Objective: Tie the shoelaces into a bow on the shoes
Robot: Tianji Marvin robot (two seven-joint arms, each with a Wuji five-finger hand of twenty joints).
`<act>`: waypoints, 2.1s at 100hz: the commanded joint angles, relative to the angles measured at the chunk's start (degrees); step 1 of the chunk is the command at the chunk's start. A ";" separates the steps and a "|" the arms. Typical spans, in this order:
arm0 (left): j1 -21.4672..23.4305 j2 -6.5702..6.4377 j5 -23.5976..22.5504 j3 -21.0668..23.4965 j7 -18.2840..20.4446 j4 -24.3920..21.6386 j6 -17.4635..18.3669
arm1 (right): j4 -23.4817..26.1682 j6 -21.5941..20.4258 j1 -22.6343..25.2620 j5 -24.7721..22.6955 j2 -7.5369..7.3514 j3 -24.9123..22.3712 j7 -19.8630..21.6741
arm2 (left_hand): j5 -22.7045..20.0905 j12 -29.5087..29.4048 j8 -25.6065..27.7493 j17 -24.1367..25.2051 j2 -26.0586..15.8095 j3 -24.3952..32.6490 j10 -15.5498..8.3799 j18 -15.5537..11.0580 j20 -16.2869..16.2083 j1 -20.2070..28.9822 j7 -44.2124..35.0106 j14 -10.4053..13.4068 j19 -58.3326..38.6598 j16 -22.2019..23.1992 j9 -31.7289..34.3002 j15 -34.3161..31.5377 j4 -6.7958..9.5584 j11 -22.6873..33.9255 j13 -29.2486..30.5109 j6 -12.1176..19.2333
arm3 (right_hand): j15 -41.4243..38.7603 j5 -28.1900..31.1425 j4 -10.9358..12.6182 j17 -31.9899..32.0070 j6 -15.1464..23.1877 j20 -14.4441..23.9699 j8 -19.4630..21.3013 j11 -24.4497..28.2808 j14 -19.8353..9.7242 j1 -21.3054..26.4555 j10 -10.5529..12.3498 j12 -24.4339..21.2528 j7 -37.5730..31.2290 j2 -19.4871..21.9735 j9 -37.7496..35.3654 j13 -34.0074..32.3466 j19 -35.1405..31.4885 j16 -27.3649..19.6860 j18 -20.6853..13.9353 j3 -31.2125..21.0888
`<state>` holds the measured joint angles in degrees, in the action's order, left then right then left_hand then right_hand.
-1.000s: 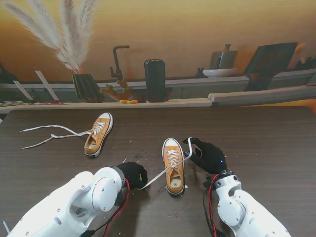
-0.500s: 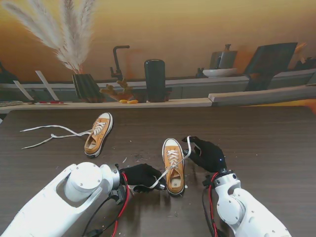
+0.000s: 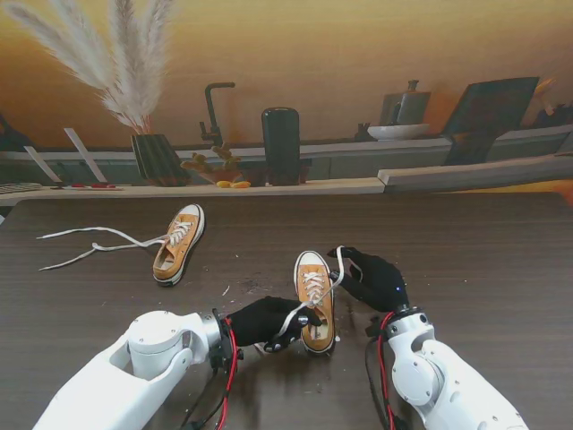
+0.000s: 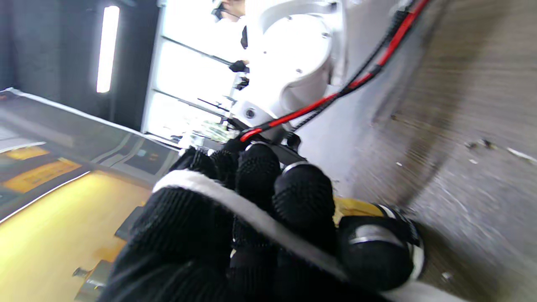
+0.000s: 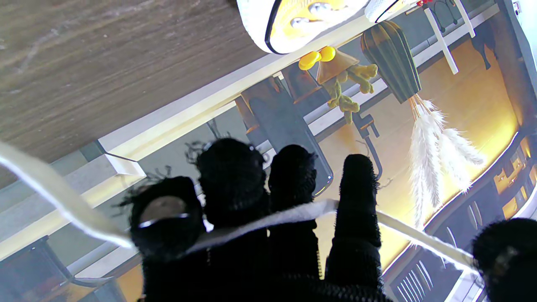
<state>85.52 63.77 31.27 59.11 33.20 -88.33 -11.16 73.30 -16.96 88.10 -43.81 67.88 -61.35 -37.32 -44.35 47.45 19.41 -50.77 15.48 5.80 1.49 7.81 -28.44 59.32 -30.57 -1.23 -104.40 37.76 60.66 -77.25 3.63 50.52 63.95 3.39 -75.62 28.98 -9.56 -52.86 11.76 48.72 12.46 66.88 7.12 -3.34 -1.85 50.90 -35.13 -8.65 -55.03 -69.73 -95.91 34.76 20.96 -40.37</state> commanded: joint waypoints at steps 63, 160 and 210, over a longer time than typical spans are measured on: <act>6.65 4.50 -0.84 -0.39 -20.26 -2.76 11.19 | -2.77 -7.60 -0.89 7.90 1.34 -0.34 3.69 | 5.10 -1.77 -4.07 -9.89 12.69 12.31 -2.35 -9.78 2.92 -12.14 7.79 9.76 -11.65 2.21 -0.77 -5.70 -4.16 -5.66 4.20 9.47 | -1.70 3.12 -2.02 -1.25 2.72 -1.46 1.26 1.91 -2.97 5.40 2.95 1.40 -2.37 -5.74 0.21 -1.77 -2.98 -0.06 -2.65 9.80; 3.23 9.42 -31.77 -9.16 -50.75 4.27 23.27 | 1.08 -14.56 0.12 22.67 0.34 -2.41 21.36 | 13.29 2.91 -7.51 -1.10 15.69 14.43 -1.98 -2.62 -0.48 -10.63 15.14 4.28 -5.13 2.49 -5.73 -0.04 -4.64 -10.06 -1.39 8.92 | 0.95 18.61 0.30 3.65 3.18 -0.04 16.91 -0.81 -2.76 10.26 3.34 0.96 -2.33 -19.32 3.82 2.78 -0.29 0.58 -3.75 4.63; 1.09 11.01 -42.23 -12.47 -59.06 8.50 24.12 | 2.26 -13.89 -0.33 18.90 -0.56 -1.42 22.30 | 17.17 4.07 -9.54 0.75 15.40 16.68 -1.51 -1.24 -1.81 -10.50 18.83 3.37 -3.55 2.87 -8.58 0.63 -4.14 -12.41 -2.65 9.99 | 4.07 23.11 0.91 7.78 3.17 1.32 16.27 -3.44 -3.13 9.40 2.98 -0.08 -3.27 -20.93 7.32 6.99 2.57 0.96 -4.20 2.82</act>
<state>87.06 74.26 -9.38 46.91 -25.72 -80.11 13.23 75.23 -30.90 88.04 -24.48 67.59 -63.00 -16.02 -29.12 50.41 11.28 -50.10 28.58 21.00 0.26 5.93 -28.98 48.78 -12.80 1.92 -104.40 39.05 53.02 -76.86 0.08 39.21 62.37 5.54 -72.03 50.66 -10.59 -45.83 12.92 49.04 29.52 64.08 5.05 8.74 0.01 51.48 -37.88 -28.16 -49.47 -63.81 -93.64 34.98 18.61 -35.56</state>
